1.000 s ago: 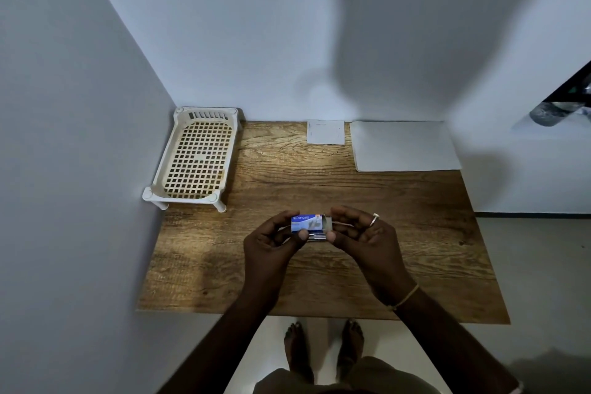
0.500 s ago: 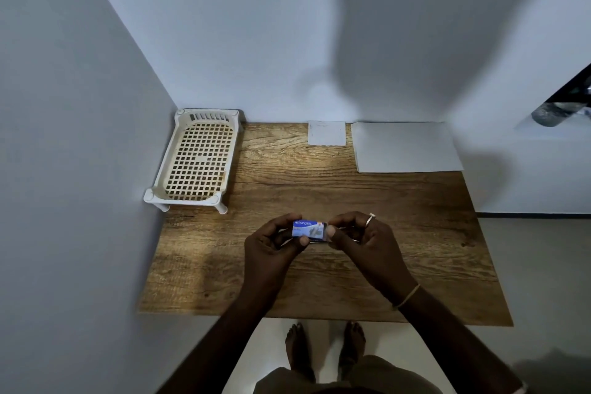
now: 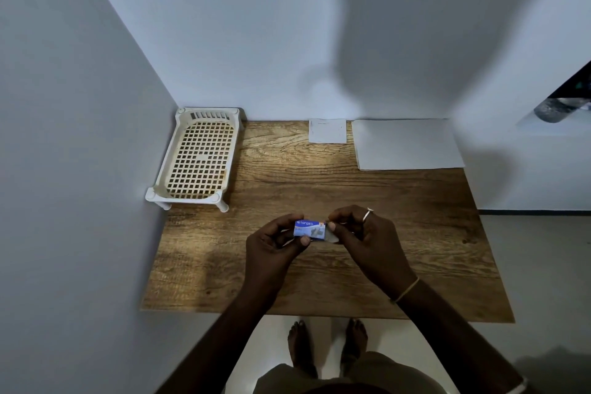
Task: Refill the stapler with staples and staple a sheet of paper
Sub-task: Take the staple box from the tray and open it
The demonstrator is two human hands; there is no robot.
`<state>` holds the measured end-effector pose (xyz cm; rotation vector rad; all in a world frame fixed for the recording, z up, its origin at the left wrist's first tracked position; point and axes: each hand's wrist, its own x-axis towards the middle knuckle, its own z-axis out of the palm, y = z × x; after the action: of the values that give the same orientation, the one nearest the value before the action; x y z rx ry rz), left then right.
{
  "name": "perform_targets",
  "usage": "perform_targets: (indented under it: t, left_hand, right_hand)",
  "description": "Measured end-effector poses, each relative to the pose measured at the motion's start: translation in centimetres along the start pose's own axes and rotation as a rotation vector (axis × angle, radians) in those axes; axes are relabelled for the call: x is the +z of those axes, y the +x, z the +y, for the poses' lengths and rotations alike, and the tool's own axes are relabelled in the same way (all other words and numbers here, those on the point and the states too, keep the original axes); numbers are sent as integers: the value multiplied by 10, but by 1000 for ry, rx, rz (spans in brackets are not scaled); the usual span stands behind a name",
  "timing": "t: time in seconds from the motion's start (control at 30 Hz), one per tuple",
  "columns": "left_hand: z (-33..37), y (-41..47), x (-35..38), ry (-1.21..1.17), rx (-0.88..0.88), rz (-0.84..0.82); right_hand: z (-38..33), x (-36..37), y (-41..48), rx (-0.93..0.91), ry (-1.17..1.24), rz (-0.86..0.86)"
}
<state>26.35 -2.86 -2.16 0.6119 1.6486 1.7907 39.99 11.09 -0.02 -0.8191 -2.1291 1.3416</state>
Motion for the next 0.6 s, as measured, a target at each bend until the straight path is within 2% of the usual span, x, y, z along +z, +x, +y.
perform_targets:
  t: [0.1,0.6]
  left_hand:
    - [0,-1,1,1,3,3]
    - [-1,-6,4,19,18,-1]
  right_hand:
    - [-3,-1,-1,-113,-134,12]
    - [-3,-11,-2,-209,-241,-82]
